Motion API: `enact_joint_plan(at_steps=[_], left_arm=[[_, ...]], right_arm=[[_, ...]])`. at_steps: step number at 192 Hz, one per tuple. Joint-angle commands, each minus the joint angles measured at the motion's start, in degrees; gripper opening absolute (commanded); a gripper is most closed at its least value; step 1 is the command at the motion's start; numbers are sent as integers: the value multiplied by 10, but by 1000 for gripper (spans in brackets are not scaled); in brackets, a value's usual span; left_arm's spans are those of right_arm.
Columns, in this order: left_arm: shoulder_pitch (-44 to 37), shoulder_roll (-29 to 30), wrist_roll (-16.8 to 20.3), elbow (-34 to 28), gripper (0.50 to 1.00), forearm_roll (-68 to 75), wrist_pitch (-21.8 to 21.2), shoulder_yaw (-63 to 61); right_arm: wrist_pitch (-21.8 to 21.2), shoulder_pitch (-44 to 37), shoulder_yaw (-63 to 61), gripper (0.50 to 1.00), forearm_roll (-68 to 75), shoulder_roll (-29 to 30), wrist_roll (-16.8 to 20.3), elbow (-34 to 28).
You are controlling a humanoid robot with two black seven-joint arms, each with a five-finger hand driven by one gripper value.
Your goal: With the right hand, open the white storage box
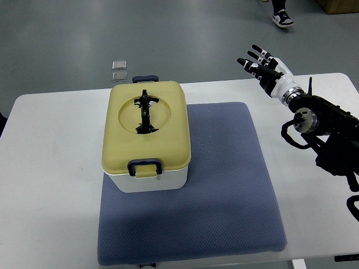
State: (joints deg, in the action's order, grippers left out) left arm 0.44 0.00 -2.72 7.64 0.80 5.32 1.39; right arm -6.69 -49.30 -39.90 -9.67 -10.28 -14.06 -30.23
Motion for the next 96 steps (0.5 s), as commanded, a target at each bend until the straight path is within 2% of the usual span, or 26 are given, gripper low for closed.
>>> enact_joint_plan(at_steps=[1, 96], left_arm=[[0, 0, 0, -1, 1000, 0, 0, 1], [-4, 0, 0, -3, 1000, 1, 0, 0]], right_arm=[[0, 2, 0, 924, 0, 1, 0, 1], [-2, 3, 1, 924, 0, 1, 0, 0]])
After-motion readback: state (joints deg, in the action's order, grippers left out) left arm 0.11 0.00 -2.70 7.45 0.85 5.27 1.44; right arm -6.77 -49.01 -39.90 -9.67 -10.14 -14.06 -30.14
